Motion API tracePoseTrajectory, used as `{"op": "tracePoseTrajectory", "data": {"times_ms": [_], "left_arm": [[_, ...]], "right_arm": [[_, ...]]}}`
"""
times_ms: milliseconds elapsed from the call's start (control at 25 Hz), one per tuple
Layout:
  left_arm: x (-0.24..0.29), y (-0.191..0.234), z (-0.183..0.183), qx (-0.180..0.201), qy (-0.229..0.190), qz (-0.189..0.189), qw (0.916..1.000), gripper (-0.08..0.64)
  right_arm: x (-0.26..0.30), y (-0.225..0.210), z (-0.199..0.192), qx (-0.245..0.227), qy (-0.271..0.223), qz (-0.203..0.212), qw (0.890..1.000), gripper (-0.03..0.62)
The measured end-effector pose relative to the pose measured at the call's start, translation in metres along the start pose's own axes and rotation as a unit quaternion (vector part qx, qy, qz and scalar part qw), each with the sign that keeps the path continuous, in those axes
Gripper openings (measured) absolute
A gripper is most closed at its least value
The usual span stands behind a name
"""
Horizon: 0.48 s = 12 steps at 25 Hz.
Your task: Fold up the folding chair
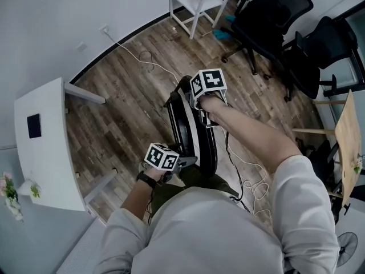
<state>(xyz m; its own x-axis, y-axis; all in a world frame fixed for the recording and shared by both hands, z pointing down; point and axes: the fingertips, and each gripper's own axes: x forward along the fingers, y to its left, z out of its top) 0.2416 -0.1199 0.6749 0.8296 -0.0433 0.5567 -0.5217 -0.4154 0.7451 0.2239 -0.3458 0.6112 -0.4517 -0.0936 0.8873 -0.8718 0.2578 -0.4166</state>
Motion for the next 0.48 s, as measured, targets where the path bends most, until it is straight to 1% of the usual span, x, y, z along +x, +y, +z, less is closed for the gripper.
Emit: {"op": "tracePoseTrajectory", "data": {"times_ms": [40, 80, 120, 200, 280, 320, 400, 480], "left_arm": [[-0.018, -0.014, 0.010, -0.012, -0.031, 0.013, 0.9993, 0.440], [-0.034, -0.028, 0.020, -0.013, -0.054, 0.036, 0.9978, 0.440], [-0.045, -0.044, 0.027, -0.004, -0.070, 0.058, 0.9958, 0.440], [-0.055, -0.076, 0.037, 0.019, -0.088, 0.090, 0.9919, 0.440], [-0.053, -0.097, 0.041, 0.040, -0.096, 0.127, 0.9865, 0.440], [-0.050, -0.099, 0.042, 0.056, -0.096, 0.155, 0.9816, 0.440], [-0.041, -0.094, 0.042, 0.091, -0.086, 0.211, 0.9694, 0.440], [-0.031, -0.088, 0.043, 0.115, -0.070, 0.240, 0.9613, 0.440]], "right_arm": [[0.002, 0.003, 0.000, 0.000, 0.001, -0.002, 1.000, 0.133], [0.003, 0.006, 0.000, -0.001, 0.001, -0.005, 1.000, 0.133], [0.005, 0.009, -0.001, -0.001, 0.002, -0.007, 1.000, 0.133], [0.007, 0.015, -0.003, -0.002, 0.003, -0.012, 1.000, 0.133], [0.009, 0.020, -0.004, -0.004, 0.003, -0.018, 1.000, 0.132], [0.011, 0.023, -0.004, -0.005, 0.002, -0.021, 1.000, 0.132], [0.013, 0.029, -0.006, -0.007, 0.000, -0.026, 1.000, 0.132], [0.016, 0.036, -0.007, -0.009, 0.000, -0.031, 0.999, 0.132]]}}
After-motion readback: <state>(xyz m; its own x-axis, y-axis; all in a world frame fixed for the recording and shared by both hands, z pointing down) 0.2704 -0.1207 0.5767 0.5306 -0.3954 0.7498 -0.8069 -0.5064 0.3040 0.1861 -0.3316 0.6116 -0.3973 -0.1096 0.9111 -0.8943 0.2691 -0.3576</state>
